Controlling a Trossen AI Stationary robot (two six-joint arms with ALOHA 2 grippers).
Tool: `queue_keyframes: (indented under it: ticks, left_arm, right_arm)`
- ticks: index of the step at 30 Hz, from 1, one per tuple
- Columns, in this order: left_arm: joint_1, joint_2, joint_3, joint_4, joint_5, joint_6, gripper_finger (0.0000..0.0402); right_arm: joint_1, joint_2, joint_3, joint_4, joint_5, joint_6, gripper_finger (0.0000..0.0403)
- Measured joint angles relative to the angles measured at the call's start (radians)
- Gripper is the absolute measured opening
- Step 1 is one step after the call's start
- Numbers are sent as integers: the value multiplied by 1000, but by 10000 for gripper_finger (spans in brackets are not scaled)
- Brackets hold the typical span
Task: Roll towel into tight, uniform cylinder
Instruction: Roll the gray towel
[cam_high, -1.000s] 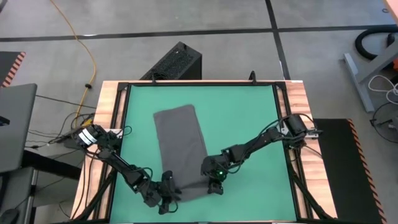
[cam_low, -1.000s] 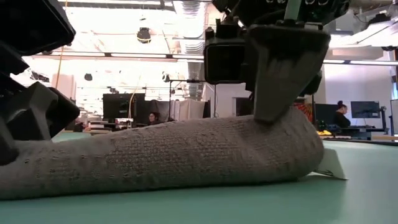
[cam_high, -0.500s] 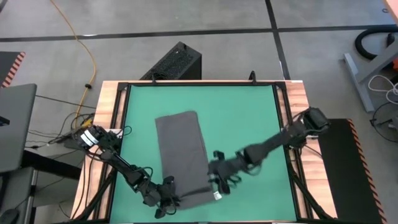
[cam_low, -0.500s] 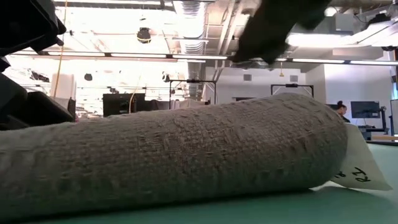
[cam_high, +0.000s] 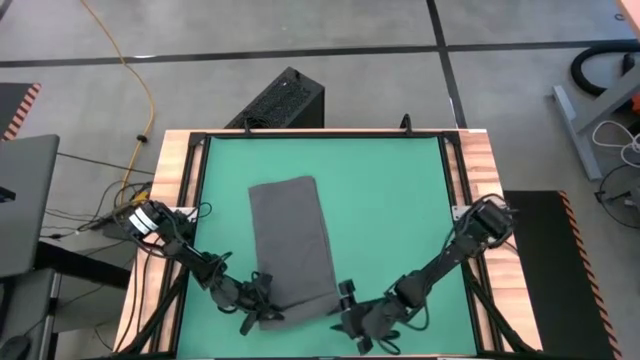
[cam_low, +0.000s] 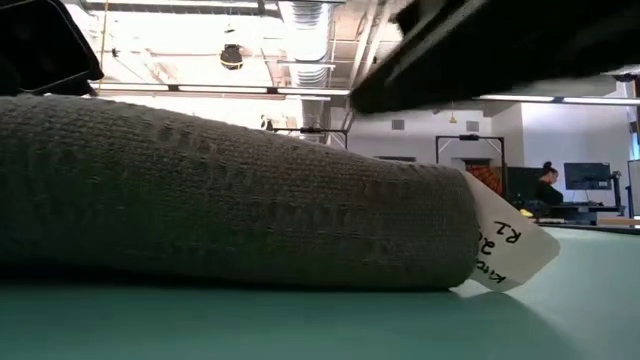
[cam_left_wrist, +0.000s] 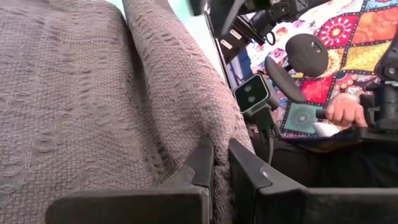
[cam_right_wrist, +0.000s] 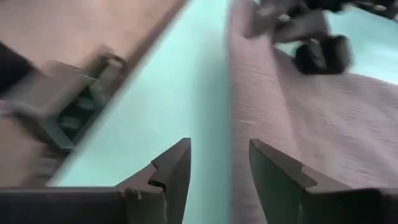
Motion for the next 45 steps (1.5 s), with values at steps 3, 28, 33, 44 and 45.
queue_keyframes:
  ticks: [3, 28, 33, 44, 45]
  left_arm:
    - [0, -1, 4, -23, -2, -14, 9]
    - [-33, -27, 13, -53, 42, 52, 85]
    - [-7, -134, 13, -200, 120, 96, 125]
    - [25, -361, 17, -329, 29, 269, 137]
    - [20, -362, 24, -330, 24, 278, 137]
  right_arm:
    - [-13, 14, 11, 2, 40, -38, 203]
    - [-97, 55, 16, -111, -145, 163, 33]
    - [-160, 50, 16, -95, -354, 382, 40]
    - [-317, 50, 15, -76, -668, 638, 42]
    - [-330, 50, 15, -82, -681, 655, 42]
